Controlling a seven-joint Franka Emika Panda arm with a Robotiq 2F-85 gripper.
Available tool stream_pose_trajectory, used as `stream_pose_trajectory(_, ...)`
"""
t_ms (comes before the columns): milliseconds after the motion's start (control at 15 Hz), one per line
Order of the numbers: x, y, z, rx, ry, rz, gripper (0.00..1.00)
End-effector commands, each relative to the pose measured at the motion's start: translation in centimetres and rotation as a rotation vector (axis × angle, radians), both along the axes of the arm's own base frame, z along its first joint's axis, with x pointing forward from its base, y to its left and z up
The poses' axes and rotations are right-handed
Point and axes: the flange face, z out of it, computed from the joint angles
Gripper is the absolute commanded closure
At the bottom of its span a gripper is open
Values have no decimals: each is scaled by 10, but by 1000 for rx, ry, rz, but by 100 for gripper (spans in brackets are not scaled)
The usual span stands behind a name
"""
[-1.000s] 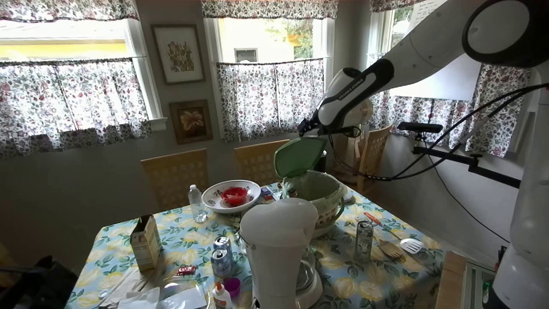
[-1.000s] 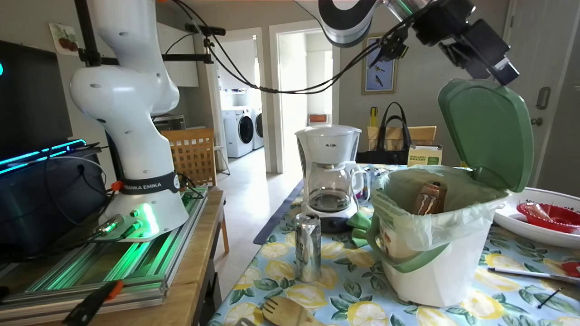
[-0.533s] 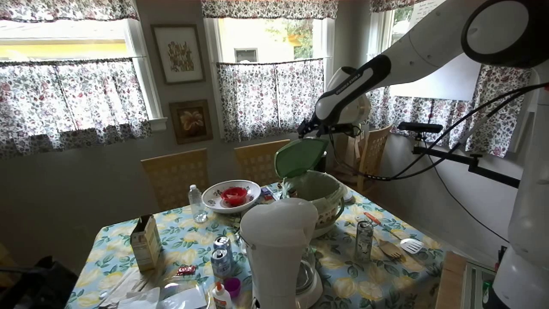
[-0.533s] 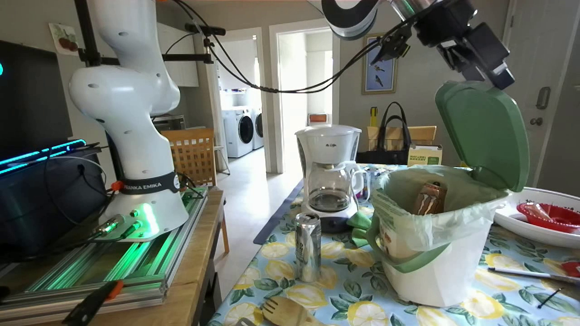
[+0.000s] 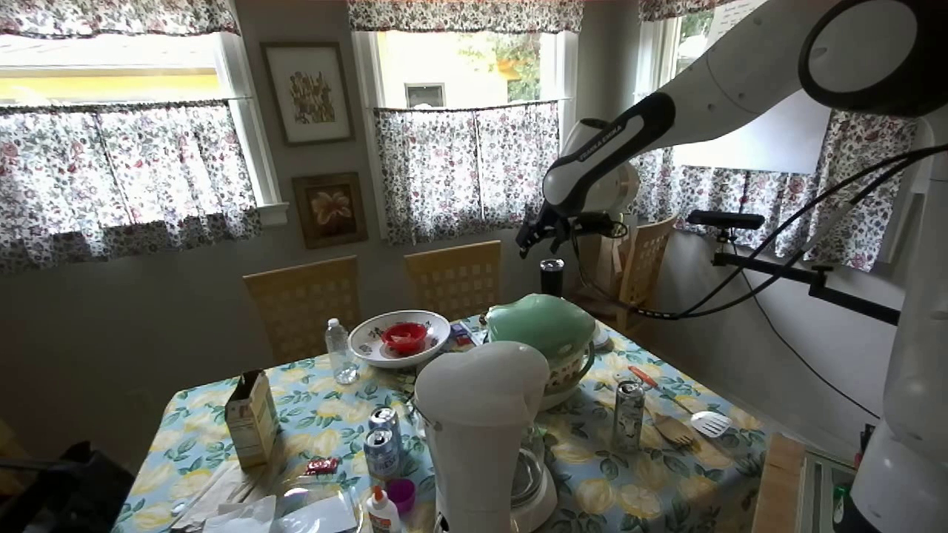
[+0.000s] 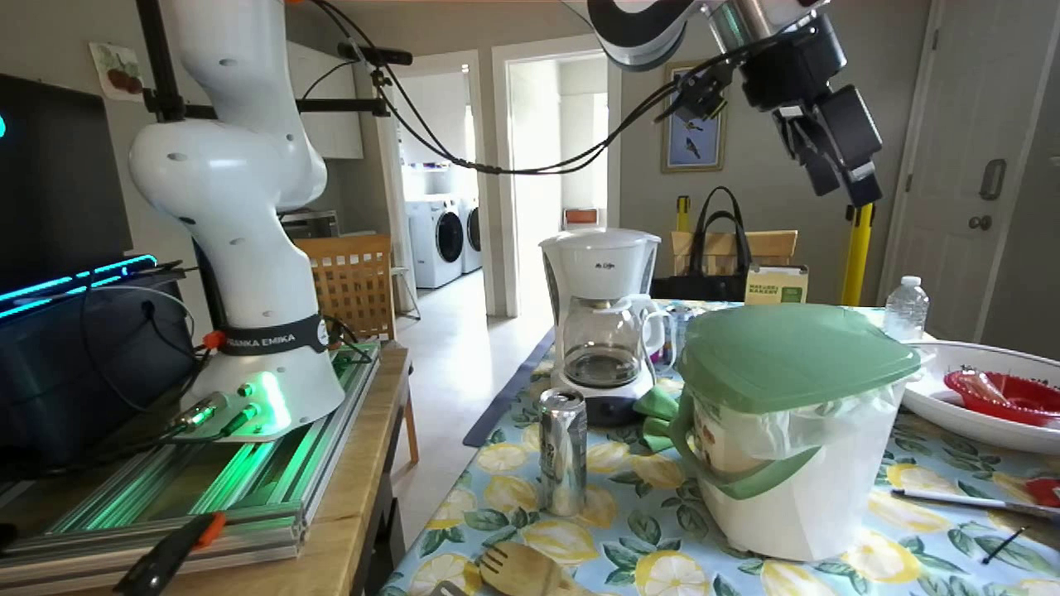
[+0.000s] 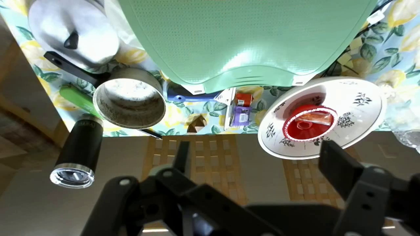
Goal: Throw the orange can into the bin, then close the bin
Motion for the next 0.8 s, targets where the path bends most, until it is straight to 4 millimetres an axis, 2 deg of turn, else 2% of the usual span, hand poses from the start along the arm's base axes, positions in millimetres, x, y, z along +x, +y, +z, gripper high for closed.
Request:
stream_pose_trajectory(0, -10, 4, 7, 13, 44, 7, 0)
stream_pose_trajectory(467, -37, 33, 15, 94, 221, 33, 0)
stream_pose_trajectory(733, -56, 48, 17, 73, 293, 48, 0)
